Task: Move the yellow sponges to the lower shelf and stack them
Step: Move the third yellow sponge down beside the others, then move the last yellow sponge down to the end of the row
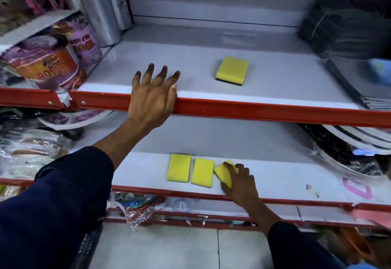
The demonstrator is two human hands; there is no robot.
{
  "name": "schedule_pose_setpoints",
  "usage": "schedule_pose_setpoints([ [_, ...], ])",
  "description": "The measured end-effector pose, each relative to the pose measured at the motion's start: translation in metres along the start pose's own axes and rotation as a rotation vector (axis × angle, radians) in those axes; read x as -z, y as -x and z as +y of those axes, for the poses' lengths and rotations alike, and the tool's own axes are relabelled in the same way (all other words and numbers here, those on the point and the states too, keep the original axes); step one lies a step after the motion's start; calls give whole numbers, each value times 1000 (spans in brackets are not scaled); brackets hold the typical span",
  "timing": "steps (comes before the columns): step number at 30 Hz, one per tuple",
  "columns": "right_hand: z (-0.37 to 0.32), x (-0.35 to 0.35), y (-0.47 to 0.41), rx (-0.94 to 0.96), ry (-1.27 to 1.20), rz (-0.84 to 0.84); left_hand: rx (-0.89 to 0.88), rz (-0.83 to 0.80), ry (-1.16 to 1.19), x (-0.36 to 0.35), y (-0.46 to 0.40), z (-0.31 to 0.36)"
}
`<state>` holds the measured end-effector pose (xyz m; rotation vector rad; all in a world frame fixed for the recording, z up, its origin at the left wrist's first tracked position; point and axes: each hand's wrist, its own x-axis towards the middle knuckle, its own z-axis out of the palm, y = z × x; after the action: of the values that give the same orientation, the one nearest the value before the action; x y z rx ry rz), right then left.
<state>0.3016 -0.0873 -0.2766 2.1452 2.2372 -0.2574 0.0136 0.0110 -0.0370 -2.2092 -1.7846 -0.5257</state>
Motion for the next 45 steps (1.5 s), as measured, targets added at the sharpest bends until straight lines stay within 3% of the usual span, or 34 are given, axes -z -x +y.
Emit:
schedule_pose_setpoints([
  [5,-6,-1,-1,-73,-10,42,5,-18,9,3,0,1],
  [8,-6,17,2,-24,-78,133,6,-26,17,3,1,1],
  [14,-13,93,8,305,-199,486,-1,-33,6,3,1,1],
  [20,-29,183,8,693,-119,876,-8,-39,12,5,2,0],
  [25,-39,257,-4,777,-162,1112,0,-58,7,7,3,0],
  [29,-40,307,-31,484,-209,997,10,-79,11,9,3,1],
  [33,-43,330,-73,229,-205,572,19,-80,27,12,3,1],
  [36,-43,329,-103,122,-140,229,18,-80,28,12,4,2],
  [38,-43,324,-120,92,-119,92,21,-76,25,12,4,1],
  [41,-40,315,-138,91,-116,7,25,-74,25,11,3,1],
  [45,-32,312,-148,128,-112,44,22,-63,47,9,3,1],
])
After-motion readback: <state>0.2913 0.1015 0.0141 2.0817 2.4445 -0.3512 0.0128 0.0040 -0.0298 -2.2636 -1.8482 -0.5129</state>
